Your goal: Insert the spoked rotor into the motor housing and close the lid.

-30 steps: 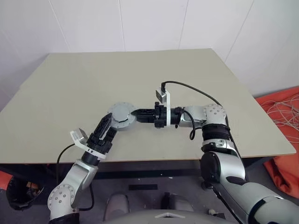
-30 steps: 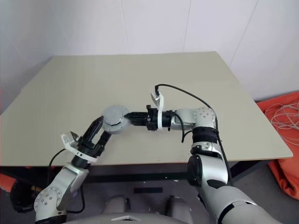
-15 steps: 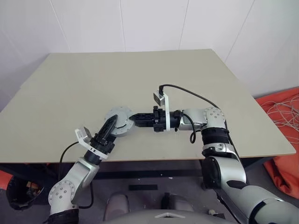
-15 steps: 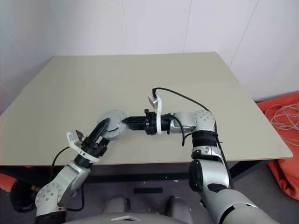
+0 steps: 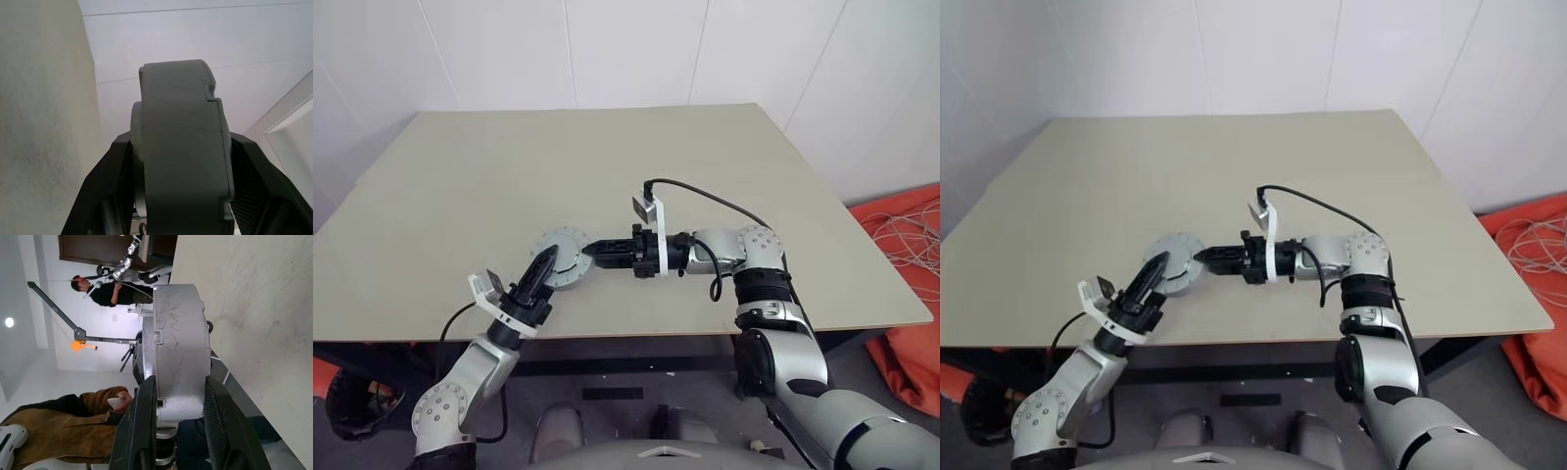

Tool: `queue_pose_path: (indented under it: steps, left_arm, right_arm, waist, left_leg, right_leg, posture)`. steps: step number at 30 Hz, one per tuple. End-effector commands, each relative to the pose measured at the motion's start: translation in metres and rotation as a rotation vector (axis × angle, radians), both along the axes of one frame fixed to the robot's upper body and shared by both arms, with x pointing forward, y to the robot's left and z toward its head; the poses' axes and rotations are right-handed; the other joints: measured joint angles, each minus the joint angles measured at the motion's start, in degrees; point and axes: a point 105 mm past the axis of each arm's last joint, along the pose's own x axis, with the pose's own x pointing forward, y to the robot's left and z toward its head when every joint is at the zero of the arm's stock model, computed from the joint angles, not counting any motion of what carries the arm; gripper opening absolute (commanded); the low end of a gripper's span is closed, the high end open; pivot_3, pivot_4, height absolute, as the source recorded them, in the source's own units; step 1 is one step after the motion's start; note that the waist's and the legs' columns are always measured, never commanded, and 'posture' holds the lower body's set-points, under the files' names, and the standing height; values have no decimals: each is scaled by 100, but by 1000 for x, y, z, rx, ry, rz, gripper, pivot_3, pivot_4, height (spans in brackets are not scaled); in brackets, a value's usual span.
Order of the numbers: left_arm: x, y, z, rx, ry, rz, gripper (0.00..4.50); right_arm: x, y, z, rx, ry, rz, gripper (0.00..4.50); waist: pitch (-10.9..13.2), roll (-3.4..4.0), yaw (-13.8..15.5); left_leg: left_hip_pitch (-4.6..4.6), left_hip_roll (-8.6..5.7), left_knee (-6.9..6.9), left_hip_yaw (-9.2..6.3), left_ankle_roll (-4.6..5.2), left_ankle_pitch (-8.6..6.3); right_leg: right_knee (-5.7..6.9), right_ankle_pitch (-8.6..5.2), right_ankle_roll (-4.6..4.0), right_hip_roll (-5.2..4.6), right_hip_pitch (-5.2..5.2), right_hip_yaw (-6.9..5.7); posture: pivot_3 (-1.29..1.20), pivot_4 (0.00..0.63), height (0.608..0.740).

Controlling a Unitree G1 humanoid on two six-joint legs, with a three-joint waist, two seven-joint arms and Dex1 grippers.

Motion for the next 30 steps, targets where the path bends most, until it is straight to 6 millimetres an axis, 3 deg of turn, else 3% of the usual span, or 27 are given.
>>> queue_pose_path:
  steps: [1,10,16,20,30]
  left_arm:
    - [-2,-1,12,1,-55,-4,2158]
    - [2,3,15,-1,-74,35,2157]
    - [5,6,16,4,-79,64,2115]
    - [14,19,17,24,-89,158,2115]
    - [51,90,6,120,59,666,2115]
  right_arm:
    - [1,0,23,85,-68,-3,1088]
    - [24,-17,11,23,-72,-188,1088]
    - [32,-24,10,19,-91,-252,3042]
    - [41,-31,3,-29,-91,-319,4435]
    - [45,-35,-11,-109,-113,-377,4500]
  waist:
    - [0,-1,-1]
    - [-4,-7,-1]
    - [-7,-12,10]
    - [-7,-12,-17]
    - [-10,-26,-25]
  left_leg:
    - [0,0,0,0,0,0]
    - [2,0,1,-1,0,0]
    - [1,-4,4,0,0,0]
    - [3,-2,4,-1,-1,1]
    - [1,-3,6,-3,-5,3]
  right_leg:
    - [0,0,0,0,0,0]
    - [0,1,2,0,5,0]
    - [-2,6,10,-9,8,0]
    - [-1,6,11,-6,8,0]
    - [-4,9,15,-8,13,0]
  posture:
    - [0,0,740]
    - [0,0,740]
    - [0,0,740]
    - [0,0,740]
    - [0,0,740]
